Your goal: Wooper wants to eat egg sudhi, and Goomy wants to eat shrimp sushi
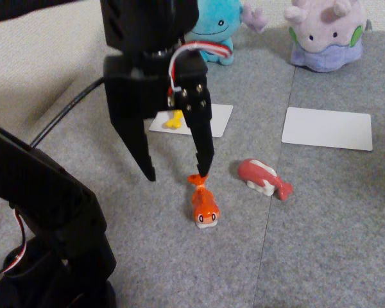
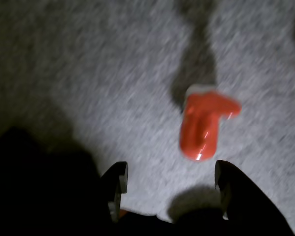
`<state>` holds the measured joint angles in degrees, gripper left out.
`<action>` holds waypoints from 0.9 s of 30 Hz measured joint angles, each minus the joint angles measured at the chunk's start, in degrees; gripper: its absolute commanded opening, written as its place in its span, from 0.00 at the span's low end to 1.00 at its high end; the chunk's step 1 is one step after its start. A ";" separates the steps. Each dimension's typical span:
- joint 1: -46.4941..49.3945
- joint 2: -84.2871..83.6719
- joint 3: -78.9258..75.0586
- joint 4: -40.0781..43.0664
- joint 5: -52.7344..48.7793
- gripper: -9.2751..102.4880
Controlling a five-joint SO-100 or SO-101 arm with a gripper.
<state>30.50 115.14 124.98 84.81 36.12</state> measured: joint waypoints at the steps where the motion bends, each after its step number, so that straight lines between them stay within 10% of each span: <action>1: 0.18 0.00 0.97 -1.05 -0.26 0.27; 27: 9.32 -3.08 2.81 -8.35 -8.35 0.27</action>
<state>39.81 112.06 127.79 76.46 27.77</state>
